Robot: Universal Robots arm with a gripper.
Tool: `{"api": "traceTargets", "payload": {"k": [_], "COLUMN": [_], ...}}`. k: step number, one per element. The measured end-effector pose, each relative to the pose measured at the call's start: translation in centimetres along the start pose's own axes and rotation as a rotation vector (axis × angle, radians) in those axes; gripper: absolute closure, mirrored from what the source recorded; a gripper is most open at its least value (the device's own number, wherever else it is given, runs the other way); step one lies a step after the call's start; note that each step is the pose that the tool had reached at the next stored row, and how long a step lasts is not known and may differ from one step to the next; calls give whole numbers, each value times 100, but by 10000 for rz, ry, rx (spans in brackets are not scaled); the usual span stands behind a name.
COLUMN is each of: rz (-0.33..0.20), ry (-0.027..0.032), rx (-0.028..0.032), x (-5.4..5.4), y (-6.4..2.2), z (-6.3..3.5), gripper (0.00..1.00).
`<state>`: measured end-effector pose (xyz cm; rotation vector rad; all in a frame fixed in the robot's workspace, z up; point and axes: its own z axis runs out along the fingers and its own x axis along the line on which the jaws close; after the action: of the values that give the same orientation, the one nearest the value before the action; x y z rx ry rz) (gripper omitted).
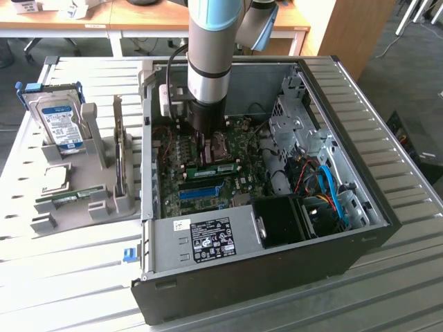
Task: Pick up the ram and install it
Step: 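Press down the ram until it locks into place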
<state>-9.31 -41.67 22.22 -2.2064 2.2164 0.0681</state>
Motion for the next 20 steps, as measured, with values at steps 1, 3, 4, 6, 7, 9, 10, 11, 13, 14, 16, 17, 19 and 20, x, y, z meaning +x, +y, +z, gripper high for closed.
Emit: {"api": "traceTargets", "payload": {"k": [1,3,4,6,7,9,10,11,13,14,16,17,19,20], "rz": [0,0,0,1,0,0,0,0,0,-1,0,0,1,1], "ry": [0,0,0,-2,-1,0,0,-2,-17,-11,-3,-2,-1,-1], "rx": [0,0,0,0,0,-1,-1,0,12,3,-4,-4,-5,-4], "x": [0,0,0,0,0,0,0,0,-3,-3,-3,-4,-6,-7], "y": [0,0,0,0,0,0,0,0,-2,-1,1,2,3,3], "z": [0,0,0,2,6,6,6,4,-10,-27,-67,-87,-130,-152], "gripper": [89,89,89,89,89,89,89,89,89,89,89,89,89,89]}}
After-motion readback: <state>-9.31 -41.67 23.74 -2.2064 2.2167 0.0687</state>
